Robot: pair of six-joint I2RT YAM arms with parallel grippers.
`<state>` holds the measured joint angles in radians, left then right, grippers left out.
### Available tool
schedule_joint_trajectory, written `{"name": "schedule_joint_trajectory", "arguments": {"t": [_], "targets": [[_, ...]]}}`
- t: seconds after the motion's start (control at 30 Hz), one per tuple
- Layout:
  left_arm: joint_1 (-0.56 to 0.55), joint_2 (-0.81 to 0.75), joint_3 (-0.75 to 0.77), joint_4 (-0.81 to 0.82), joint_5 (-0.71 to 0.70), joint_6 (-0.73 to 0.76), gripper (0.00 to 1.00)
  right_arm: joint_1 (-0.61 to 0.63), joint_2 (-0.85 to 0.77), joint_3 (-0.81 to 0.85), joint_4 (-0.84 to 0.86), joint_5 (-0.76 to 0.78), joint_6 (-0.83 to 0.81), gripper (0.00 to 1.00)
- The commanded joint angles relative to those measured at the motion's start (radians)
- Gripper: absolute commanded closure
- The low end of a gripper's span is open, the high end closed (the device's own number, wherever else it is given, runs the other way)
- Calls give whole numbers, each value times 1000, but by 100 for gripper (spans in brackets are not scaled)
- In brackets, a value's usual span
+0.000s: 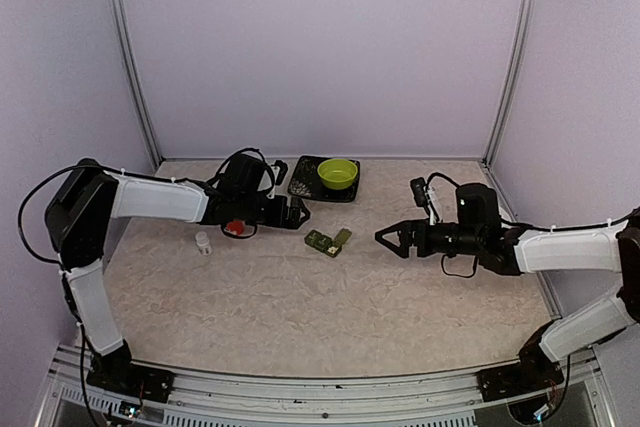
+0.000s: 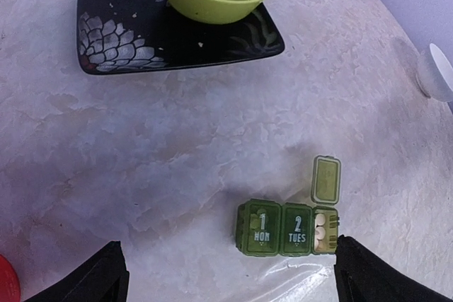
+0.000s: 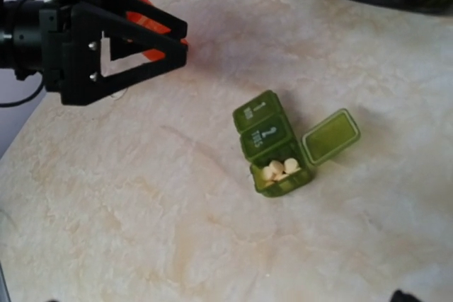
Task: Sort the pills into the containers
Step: Hold the pill container at the center of the board.
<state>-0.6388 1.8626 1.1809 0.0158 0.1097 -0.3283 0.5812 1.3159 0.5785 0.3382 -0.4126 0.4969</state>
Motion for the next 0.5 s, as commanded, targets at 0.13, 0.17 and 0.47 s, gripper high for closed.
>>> {"name": "schedule_joint_trajectory", "arguments": {"t": [0.13, 0.17, 0.47], "targets": [[14, 96, 55, 2, 9, -10, 1, -50, 170, 127, 99, -117, 70, 0], [12, 102, 56, 0, 2, -6, 1, -57, 209, 140, 108, -134, 85, 0], [-2, 150, 89, -13, 0, 4, 1, -87, 434, 257, 200, -209, 160, 0]]}}
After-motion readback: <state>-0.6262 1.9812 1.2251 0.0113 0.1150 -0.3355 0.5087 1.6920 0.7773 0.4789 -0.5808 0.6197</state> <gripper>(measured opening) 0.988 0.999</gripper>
